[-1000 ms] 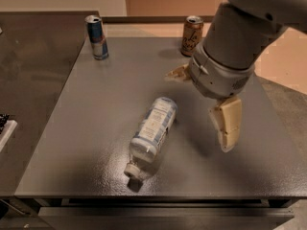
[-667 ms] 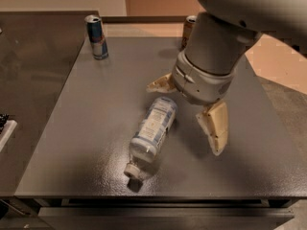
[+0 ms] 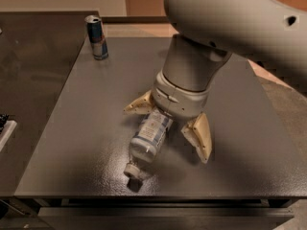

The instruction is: Place blue plastic bottle upright

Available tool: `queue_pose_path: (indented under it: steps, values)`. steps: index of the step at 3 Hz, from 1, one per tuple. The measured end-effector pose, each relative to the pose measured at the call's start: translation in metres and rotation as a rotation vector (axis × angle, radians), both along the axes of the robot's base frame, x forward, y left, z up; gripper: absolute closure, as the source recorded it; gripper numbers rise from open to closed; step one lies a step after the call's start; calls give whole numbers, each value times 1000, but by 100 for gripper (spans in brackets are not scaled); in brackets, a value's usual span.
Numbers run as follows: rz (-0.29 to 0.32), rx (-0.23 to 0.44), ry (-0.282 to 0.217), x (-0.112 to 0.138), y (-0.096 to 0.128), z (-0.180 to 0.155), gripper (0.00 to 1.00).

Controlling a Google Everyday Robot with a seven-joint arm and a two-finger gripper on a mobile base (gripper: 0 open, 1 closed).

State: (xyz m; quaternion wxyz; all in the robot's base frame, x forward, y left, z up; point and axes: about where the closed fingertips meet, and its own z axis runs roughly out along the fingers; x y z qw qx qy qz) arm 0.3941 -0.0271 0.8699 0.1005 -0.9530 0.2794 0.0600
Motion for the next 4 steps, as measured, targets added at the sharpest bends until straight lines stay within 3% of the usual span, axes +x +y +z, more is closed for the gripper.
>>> queue_pose_path:
  steps: [1, 3, 4]
  values:
    - [106, 9, -3, -7, 11, -15, 0]
    - [202, -19, -70, -8, 29, -29, 41]
    - [201, -70, -100, -7, 35, -31, 65]
